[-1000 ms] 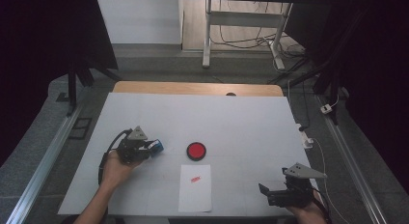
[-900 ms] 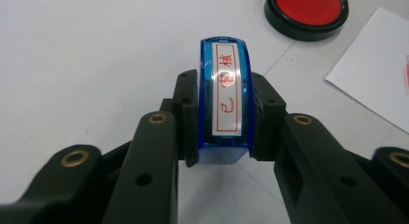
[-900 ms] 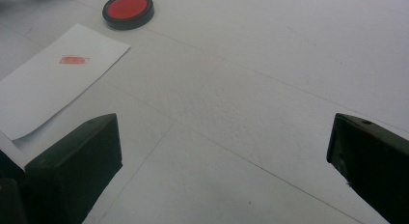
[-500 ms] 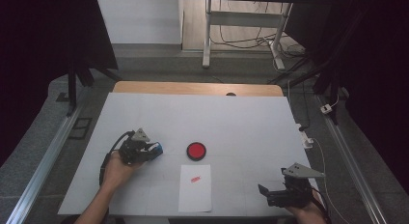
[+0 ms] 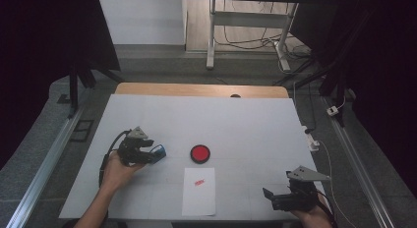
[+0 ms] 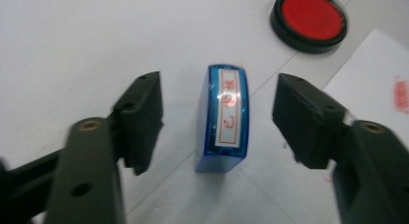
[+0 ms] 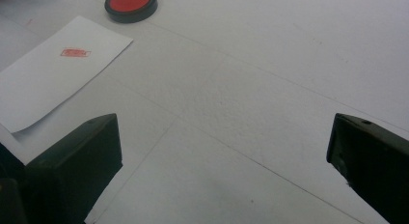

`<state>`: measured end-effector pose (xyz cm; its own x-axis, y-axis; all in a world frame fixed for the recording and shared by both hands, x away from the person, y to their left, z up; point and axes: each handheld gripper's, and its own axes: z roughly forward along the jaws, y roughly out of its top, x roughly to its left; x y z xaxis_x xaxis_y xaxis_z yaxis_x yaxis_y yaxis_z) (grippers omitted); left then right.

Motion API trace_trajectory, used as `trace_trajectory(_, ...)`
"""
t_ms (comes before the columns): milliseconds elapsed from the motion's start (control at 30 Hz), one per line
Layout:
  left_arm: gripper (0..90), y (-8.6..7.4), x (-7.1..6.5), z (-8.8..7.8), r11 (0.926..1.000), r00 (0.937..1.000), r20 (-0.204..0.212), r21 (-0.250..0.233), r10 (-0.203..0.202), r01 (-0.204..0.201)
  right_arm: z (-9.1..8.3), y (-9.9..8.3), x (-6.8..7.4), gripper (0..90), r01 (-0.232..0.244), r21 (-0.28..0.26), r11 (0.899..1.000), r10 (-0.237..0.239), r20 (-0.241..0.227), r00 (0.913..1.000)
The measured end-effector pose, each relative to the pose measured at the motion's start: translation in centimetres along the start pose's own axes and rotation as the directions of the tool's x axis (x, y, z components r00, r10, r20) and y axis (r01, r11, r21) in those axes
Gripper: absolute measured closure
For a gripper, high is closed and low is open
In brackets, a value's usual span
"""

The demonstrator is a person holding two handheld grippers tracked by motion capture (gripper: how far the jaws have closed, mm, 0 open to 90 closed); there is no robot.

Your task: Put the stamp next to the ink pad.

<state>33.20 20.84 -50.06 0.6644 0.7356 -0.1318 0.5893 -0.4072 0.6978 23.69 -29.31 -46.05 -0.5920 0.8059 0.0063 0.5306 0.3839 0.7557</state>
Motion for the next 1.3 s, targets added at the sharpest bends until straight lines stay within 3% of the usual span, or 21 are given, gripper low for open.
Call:
trace_trajectory(100,19.2,0.2,-0.1,-0.5,0.9996,0.9997,-0.004,-0.014,-0.023,0.023,0.0,0.0,0.0,0.0,0.000,0.001,1.000,0.000,-0.001,1.0000)
trace_trajectory(333,5.3,0.8,-0.3,-2.2,0.9955,0.9966,0.059,-0.072,-0.058,0.062,0.1,0.0,0.1,0.0,0.008,0.011,1.000,-0.008,0.000,1.0000)
trace_trajectory(433,3.7,0.9,-0.4,-2.7,0.9930,0.9937,0.088,-0.089,-0.070,0.078,0.1,0.0,0.1,0.0,0.012,0.015,1.000,-0.012,-0.002,0.9999)
trace_trajectory(600,1.4,1.5,-0.6,-3.2,0.9905,0.9935,0.096,-0.116,-0.062,0.073,0.1,0.1,0.1,0.0,0.009,0.015,1.000,-0.009,-0.004,1.0000)
trace_trajectory(667,0.8,1.9,-0.7,-3.2,0.9912,0.9913,0.115,-0.109,-0.063,0.076,0.1,0.1,0.0,0.0,0.000,0.013,1.000,0.000,-0.011,0.9999)
trace_trajectory(733,0.0,2.3,-1.0,-3.4,0.9974,0.9954,0.095,-0.069,-0.012,0.019,0.1,0.1,0.0,0.0,-0.003,0.013,1.000,0.003,-0.004,1.0000)
trace_trajectory(800,0.0,2.8,-1.5,-4.0,0.9982,0.9984,0.048,-0.053,0.030,-0.027,0.1,0.1,0.0,0.0,-0.001,0.010,1.000,0.002,-0.015,0.9999)
trace_trajectory(1000,0.0,2.6,-2.5,-5.7,0.9900,0.9964,0.085,-0.140,-0.006,0.018,0.2,0.1,0.1,0.0,0.008,0.015,1.000,-0.008,-0.007,0.9999)
trace_trajectory(1300,0.0,0.4,-4.0,-6.7,0.9914,0.9972,0.074,-0.130,-0.009,0.018,0.3,0.1,0.2,0.0,0.016,0.023,1.000,-0.016,-0.012,0.9998)
